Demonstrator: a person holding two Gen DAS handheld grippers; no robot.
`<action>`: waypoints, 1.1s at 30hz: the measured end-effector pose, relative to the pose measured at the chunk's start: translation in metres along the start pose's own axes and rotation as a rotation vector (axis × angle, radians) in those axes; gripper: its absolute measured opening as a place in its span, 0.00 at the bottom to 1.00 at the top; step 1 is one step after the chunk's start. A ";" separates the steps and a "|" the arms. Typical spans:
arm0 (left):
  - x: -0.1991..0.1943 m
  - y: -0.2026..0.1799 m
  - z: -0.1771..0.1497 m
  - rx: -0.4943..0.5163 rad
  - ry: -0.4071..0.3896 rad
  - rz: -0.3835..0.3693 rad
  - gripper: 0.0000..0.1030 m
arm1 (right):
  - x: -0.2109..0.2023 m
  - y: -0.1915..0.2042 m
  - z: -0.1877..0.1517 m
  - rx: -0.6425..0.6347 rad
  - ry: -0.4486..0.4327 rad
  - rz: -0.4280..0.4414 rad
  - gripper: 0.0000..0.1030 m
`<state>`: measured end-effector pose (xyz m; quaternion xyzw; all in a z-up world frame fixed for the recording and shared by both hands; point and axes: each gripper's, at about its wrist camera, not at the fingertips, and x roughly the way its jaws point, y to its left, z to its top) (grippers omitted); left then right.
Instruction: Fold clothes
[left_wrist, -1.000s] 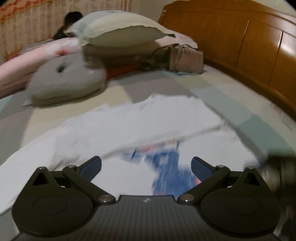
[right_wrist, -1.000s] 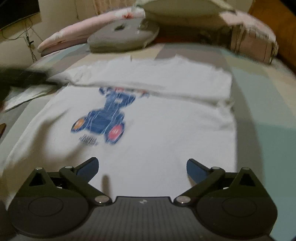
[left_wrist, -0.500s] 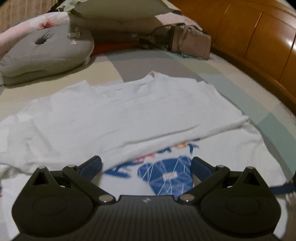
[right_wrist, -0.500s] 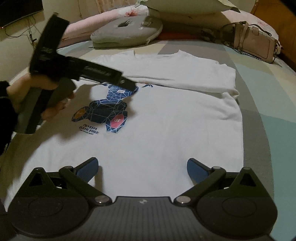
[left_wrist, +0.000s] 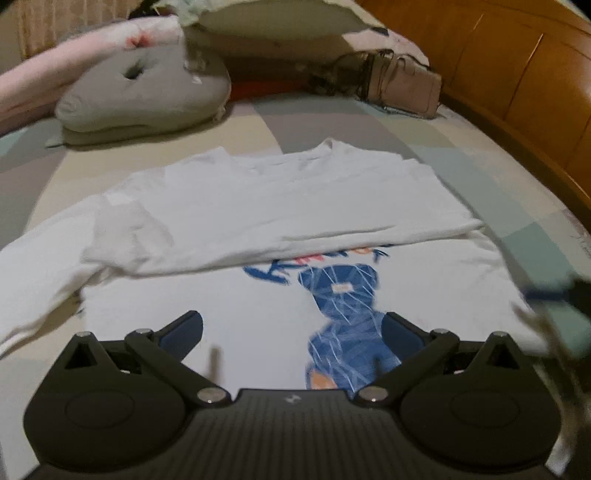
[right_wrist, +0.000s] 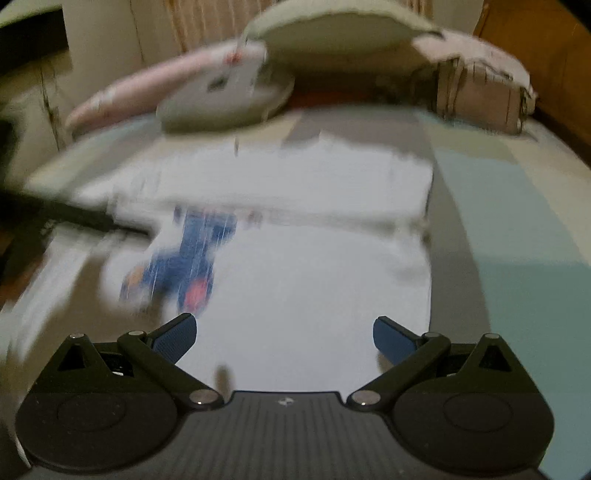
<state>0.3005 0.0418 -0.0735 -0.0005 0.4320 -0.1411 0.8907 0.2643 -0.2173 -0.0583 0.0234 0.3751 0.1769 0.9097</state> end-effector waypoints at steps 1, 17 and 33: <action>-0.007 -0.001 -0.006 -0.007 -0.001 0.000 0.99 | 0.011 -0.007 0.011 0.020 -0.009 0.010 1.00; -0.065 -0.012 -0.106 -0.152 0.049 -0.012 0.99 | -0.041 0.012 -0.031 -0.004 0.060 -0.027 1.00; -0.094 -0.005 -0.124 -0.231 -0.004 -0.020 0.99 | -0.058 0.056 -0.092 -0.073 0.180 -0.082 1.00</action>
